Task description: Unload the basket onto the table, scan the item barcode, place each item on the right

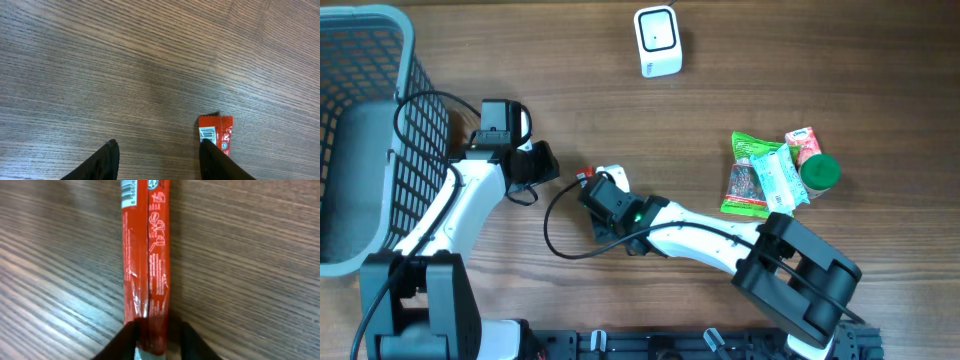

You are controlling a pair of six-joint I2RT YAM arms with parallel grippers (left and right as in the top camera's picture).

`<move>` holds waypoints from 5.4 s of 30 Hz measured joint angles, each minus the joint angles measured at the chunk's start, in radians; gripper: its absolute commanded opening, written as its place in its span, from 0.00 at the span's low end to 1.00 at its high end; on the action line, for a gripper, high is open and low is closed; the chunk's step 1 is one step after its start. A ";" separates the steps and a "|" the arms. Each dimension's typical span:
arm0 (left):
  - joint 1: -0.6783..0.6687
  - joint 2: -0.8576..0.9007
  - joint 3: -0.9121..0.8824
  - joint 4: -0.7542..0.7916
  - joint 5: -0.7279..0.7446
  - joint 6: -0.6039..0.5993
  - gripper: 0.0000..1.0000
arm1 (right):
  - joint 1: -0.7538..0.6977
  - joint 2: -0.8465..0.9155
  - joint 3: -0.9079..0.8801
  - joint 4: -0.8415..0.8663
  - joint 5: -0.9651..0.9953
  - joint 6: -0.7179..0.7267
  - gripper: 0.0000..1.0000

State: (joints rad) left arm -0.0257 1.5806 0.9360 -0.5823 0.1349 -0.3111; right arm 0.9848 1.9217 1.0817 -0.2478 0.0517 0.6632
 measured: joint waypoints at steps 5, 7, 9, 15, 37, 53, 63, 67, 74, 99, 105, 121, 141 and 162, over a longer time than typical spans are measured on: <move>0.000 0.000 0.000 0.002 0.000 0.000 0.55 | 0.001 0.005 0.008 -0.011 0.003 -0.005 0.04; 0.000 0.000 0.000 0.002 0.000 0.000 0.57 | 0.003 0.002 0.019 -0.054 0.053 -0.044 0.04; 0.000 0.000 0.000 0.007 0.000 0.003 0.64 | 0.003 -0.031 0.019 -0.124 0.134 -0.129 0.04; 0.000 0.000 0.000 0.132 -0.011 0.011 1.00 | -0.017 -0.350 0.019 -0.205 0.326 -0.385 0.04; 0.000 0.003 0.000 0.142 -0.071 0.014 1.00 | -0.408 0.132 0.590 -0.066 0.726 -1.371 0.04; 0.000 0.005 0.000 0.142 -0.071 0.014 1.00 | -0.408 0.450 0.587 0.500 0.875 -1.893 0.04; 0.000 0.005 0.000 0.142 -0.071 0.014 1.00 | -0.411 0.450 0.589 0.412 0.893 -1.904 0.04; 0.000 0.005 0.000 0.142 -0.071 0.014 1.00 | -0.411 0.449 0.587 0.560 0.937 -1.868 0.04; 0.000 0.006 0.000 0.144 -0.075 0.014 1.00 | -0.418 0.052 0.591 -0.234 0.765 -1.292 0.04; 0.000 0.007 0.000 0.143 -0.078 0.014 1.00 | -0.608 -0.174 0.163 -0.546 -0.089 -0.380 1.00; 0.000 0.007 0.000 0.143 -0.078 0.014 1.00 | -0.608 -0.176 0.163 -0.297 -0.089 -0.379 1.00; 0.000 0.007 0.000 0.142 -0.078 0.014 1.00 | -0.614 -1.382 0.180 -0.487 0.116 -0.380 1.00; 0.000 0.007 0.000 0.142 -0.078 0.014 1.00 | -0.830 -1.904 -0.973 0.533 -0.051 -0.398 1.00; 0.000 0.007 0.000 0.142 -0.079 0.014 1.00 | -0.832 -1.908 -1.075 0.248 -0.056 -0.399 1.00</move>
State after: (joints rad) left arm -0.0257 1.5879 0.9363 -0.4404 0.0563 -0.2970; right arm 0.1532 0.0139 0.0063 0.0002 -0.0040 0.2646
